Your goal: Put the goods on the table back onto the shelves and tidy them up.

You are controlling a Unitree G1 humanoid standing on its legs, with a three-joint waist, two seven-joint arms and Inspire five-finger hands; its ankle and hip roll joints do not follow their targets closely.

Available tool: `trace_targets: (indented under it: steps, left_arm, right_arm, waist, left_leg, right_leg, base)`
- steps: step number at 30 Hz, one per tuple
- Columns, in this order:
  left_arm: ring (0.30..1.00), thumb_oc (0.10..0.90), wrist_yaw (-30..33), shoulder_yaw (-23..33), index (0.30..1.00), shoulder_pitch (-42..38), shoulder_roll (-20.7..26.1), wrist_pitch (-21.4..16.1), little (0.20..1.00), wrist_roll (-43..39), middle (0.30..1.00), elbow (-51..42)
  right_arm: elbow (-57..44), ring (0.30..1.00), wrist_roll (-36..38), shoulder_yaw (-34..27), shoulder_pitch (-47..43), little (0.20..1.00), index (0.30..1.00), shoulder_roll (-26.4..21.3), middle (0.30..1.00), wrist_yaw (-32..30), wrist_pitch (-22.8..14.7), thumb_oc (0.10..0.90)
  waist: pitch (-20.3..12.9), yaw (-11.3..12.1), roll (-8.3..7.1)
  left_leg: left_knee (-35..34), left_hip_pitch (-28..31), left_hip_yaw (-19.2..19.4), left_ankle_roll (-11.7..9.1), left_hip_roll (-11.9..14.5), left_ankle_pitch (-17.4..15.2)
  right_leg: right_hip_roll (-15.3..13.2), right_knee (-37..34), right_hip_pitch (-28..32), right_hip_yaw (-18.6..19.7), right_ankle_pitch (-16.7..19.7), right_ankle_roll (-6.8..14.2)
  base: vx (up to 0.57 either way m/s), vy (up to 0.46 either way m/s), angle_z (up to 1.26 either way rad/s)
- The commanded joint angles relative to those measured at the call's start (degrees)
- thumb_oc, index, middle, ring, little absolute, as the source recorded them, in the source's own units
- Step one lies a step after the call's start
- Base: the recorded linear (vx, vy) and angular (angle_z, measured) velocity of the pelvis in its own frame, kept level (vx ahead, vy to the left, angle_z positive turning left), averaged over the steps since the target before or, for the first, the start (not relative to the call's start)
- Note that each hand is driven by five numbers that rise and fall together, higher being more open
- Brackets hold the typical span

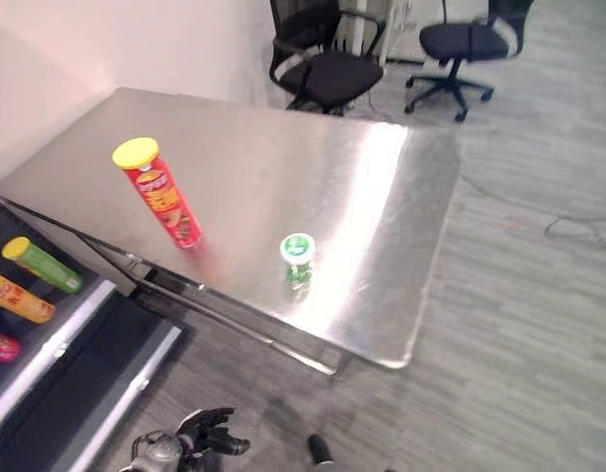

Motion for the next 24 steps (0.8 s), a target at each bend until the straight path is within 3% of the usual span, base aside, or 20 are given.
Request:
trace_targets:
  steps: [1,2,3,5,7,8,10,12,13,14,16,18,20,21,24]
  left_arm:
    - [0.900,0.800,0.0,2.9,0.900,-0.3,7.3,0.1,0.900,0.7,0.900,-0.5]
    - [0.900,0.800,-0.3,3.2,0.900,0.2,7.9,0.2,0.900,0.8,0.900,-0.7]
    - [0.900,0.800,-0.5,3.3,0.900,0.7,8.3,0.1,0.900,1.3,0.900,-0.7]
    - [0.900,0.800,-0.8,3.3,0.900,1.8,8.7,0.2,0.900,3.0,0.900,-0.5]
    - [0.900,0.800,-1.3,3.4,0.900,2.3,8.8,0.4,0.900,4.7,0.900,0.0]
    - [0.900,0.800,-1.5,3.6,0.900,2.5,8.7,0.5,0.900,4.9,0.900,0.3]
    - [0.900,0.800,-1.6,3.4,0.900,2.7,8.5,0.5,0.900,5.6,0.900,0.4]
    - [0.900,0.800,-1.8,2.8,0.900,2.5,7.9,0.2,0.900,7.0,0.900,0.7]
    - [0.900,0.800,-1.1,3.6,0.900,1.4,7.9,0.5,0.900,6.3,0.900,1.1]
    - [0.900,0.800,-1.1,3.6,0.900,1.4,8.0,0.5,0.900,6.3,0.900,1.1]
    - [0.900,0.800,-1.4,4.3,0.900,1.5,7.7,0.0,0.900,4.9,0.900,0.6]
    - [0.900,0.800,-0.7,5.0,0.900,1.8,7.2,-0.3,0.900,2.1,0.900,-0.2]
    - [0.900,0.800,-0.5,5.5,0.900,2.1,6.9,-0.5,0.900,0.9,0.900,-0.6]
    - [0.900,0.800,-0.3,5.9,0.900,2.2,7.0,-0.7,0.900,0.1,0.900,-0.9]
    - [0.900,0.800,0.0,6.6,0.900,2.1,7.1,-0.6,0.900,-0.8,0.900,-1.2]
  right_arm:
    - [-0.1,0.900,-1.6,4.6,-3.6,0.900,0.900,6.3,0.900,0.5,0.8,0.800]
    - [-1.2,0.900,-1.5,5.0,-3.5,0.900,0.900,6.5,0.900,0.6,0.4,0.800]
    - [-1.4,0.900,-1.5,5.3,-3.0,0.900,0.900,6.7,0.900,0.9,0.3,0.800]
    - [-1.3,0.900,-2.2,6.1,-1.7,0.900,0.900,7.0,0.900,1.5,0.1,0.800]
    - [0.2,0.900,-2.6,6.7,-0.2,0.900,0.900,7.2,0.900,1.9,0.2,0.800]
    - [0.8,0.900,-2.6,6.9,0.3,0.900,0.900,7.3,0.900,2.1,0.2,0.800]
    - [1.9,0.900,-2.2,6.9,1.1,0.900,0.900,7.3,0.900,2.1,0.1,0.800]
    - [2.5,0.900,-2.2,6.9,1.4,0.900,0.900,7.1,0.900,2.2,0.0,0.800]
    - [3.4,0.900,-2.0,7.0,1.9,0.900,0.900,7.3,0.900,1.9,-0.1,0.800]
    - [3.4,0.900,-2.0,7.0,1.9,0.900,0.900,7.3,0.900,1.9,-0.1,0.800]
    - [2.6,0.900,-1.6,7.3,2.0,0.900,0.900,7.1,0.900,2.2,-0.6,0.800]
    - [1.1,0.900,-1.6,7.0,2.0,0.900,0.900,6.7,0.900,1.5,-1.2,0.800]
    - [-0.5,0.900,-1.7,7.5,1.7,0.900,0.900,6.3,0.900,1.1,-1.8,0.800]
    - [-1.6,0.900,-2.3,8.2,1.6,0.900,0.900,6.1,0.900,0.8,-2.2,0.800]
    - [-2.8,0.900,-3.8,8.4,1.9,0.900,0.900,5.5,0.900,0.1,-2.3,0.800]
  waist:
    - [1.5,3.4,-6.98]
    - [1.4,3.6,-6.86]
    - [1.1,3.5,-6.79]
    - [1.0,2.7,-7.15]
    - [0.3,2.1,-7.09]
    - [0.4,2.1,-7.19]
    - [0.5,1.8,-7.31]
    - [0.3,1.8,-7.54]
    - [0.3,1.8,-8.44]
    - [0.4,1.8,-8.45]
    - [0.7,2.3,-9.26]
    - [1.8,3.0,-10.61]
    - [2.2,3.8,-11.25]
    - [2.2,4.0,-11.60]
    - [1.6,4.2,-11.61]
  left_leg:
    - [3.9,-1.0,8.6,-2.1,4.5,-0.4]
    - [2.7,-0.1,10.5,-1.5,4.0,-0.1]
    - [1.2,1.5,11.1,-1.7,3.5,-0.8]
    - [-0.8,2.5,13.9,-0.5,2.4,1.1]
    - [-1.9,4.0,14.3,-0.3,0.9,0.0]
    - [-2.0,3.8,15.3,0.3,0.6,1.0]
    - [-2.0,4.7,14.7,0.6,-0.9,-0.8]
    - [-1.9,5.0,14.9,1.1,-1.7,-1.4]
    - [0.2,5.2,14.9,1.0,-2.5,-2.7]
    - [0.4,5.2,14.9,1.0,-2.5,-2.8]
    - [7.5,3.5,15.6,0.7,-1.7,-5.1]
    - [18.1,-0.8,15.9,-1.1,1.2,-4.2]
    - [23.5,-3.1,14.1,-1.5,2.5,-3.5]
    - [23.2,-4.1,13.6,-0.7,2.5,-1.6]
    - [19.9,-4.3,11.3,-0.1,2.4,-1.8]
  right_leg:
    - [-14.1,3.5,-2.1,-19.4,7.5,3.7]
    - [-12.6,5.4,-2.1,-22.9,5.7,3.2]
    - [-10.6,6.8,-1.5,-22.8,2.9,3.7]
    - [-4.1,9.2,-2.1,-20.2,0.0,2.6]
    - [2.0,10.2,-1.2,-18.3,-4.3,2.2]
    - [4.4,10.8,-1.9,-18.0,-4.2,1.2]
    - [7.2,11.2,-0.9,-17.5,-6.4,0.6]
    - [7.6,9.6,0.5,-17.4,-6.7,-0.3]
    - [8.7,5.8,2.3,-14.7,-5.7,-0.7]
    - [8.7,5.6,2.4,-14.7,-5.6,-0.7]
    - [8.2,4.0,3.9,-15.2,-5.3,-1.3]
    - [7.9,3.1,5.2,-14.7,-5.0,-2.4]
    - [7.8,2.4,6.1,-14.7,-5.2,-3.0]
    - [7.5,2.2,5.7,-14.8,-4.2,-3.3]
    - [6.6,1.8,6.3,-14.6,-4.2,-2.6]
  base:
    - [-0.08,0.393,-1.69]
    - [0.00,0.515,-1.60]
    - [0.00,0.380,-1.47]
    - [0.00,0.314,-1.46]
    - [0.06,0.222,-0.49]
    - [0.10,0.157,-0.17]
    - [0.06,0.106,-0.04]
    - [0.03,-0.002,0.02]
    - [0.05,-0.066,0.00]
    - [0.05,-0.095,-0.07]
    - [0.03,-0.096,-0.10]
    - [0.01,-0.144,-0.06]
    - [-0.03,-0.086,-0.26]
    - [-0.03,-0.015,-0.30]
    - [0.06,0.064,-0.07]
